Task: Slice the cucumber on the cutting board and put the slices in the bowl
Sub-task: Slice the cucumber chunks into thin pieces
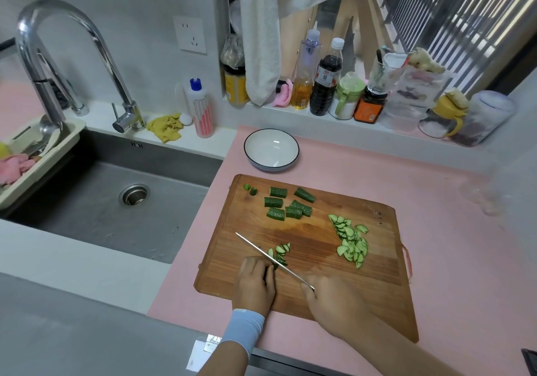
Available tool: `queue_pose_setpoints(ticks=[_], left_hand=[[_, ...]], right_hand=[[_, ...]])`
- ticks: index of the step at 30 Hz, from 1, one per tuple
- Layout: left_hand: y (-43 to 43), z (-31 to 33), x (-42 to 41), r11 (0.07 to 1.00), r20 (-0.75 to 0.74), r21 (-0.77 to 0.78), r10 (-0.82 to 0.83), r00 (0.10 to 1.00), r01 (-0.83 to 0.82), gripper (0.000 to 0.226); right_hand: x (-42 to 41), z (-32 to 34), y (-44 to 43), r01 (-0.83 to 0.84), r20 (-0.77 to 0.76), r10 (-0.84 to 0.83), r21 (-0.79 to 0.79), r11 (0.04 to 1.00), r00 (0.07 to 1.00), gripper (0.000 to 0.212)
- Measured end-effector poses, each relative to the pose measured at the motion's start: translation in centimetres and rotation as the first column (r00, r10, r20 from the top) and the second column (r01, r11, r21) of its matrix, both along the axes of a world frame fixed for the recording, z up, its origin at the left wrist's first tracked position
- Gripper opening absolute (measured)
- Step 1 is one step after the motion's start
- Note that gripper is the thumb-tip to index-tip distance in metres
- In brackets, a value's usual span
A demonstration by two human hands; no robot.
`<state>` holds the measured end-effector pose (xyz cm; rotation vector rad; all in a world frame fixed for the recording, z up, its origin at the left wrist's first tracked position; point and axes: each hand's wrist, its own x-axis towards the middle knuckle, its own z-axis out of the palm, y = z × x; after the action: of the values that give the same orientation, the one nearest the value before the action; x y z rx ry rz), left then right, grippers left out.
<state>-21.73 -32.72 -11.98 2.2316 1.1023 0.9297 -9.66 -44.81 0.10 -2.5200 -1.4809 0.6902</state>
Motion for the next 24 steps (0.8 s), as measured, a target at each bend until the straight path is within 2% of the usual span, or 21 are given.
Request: queue_pose_setpoints(ticks=[8,16,24], left_hand=[[0.1,-0.3,-0.1,1.0,-0.001,0.003,-0.008,1.0,0.008,0.014],[0.0,0.1,-0.1,1.0,0.031,0.011,-0.008,0.999,0.007,0.018],[0.0,0.0,0.0,1.0,0.019,-0.004,0.004,1.0,-0.004,0.017]], right_hand=[[0.4,0.1,-0.7,0.014,-0.015,-0.015,-0.035,0.999,1.0,0.028],[0.0,-0.7,2.2,0.022,-0.065,-0.028,-0.087,0.996,0.997,0.029],[-0.3,-0.1,2.8,0.023,-0.064,-0.027,-0.059,0.998,0.998,0.026]])
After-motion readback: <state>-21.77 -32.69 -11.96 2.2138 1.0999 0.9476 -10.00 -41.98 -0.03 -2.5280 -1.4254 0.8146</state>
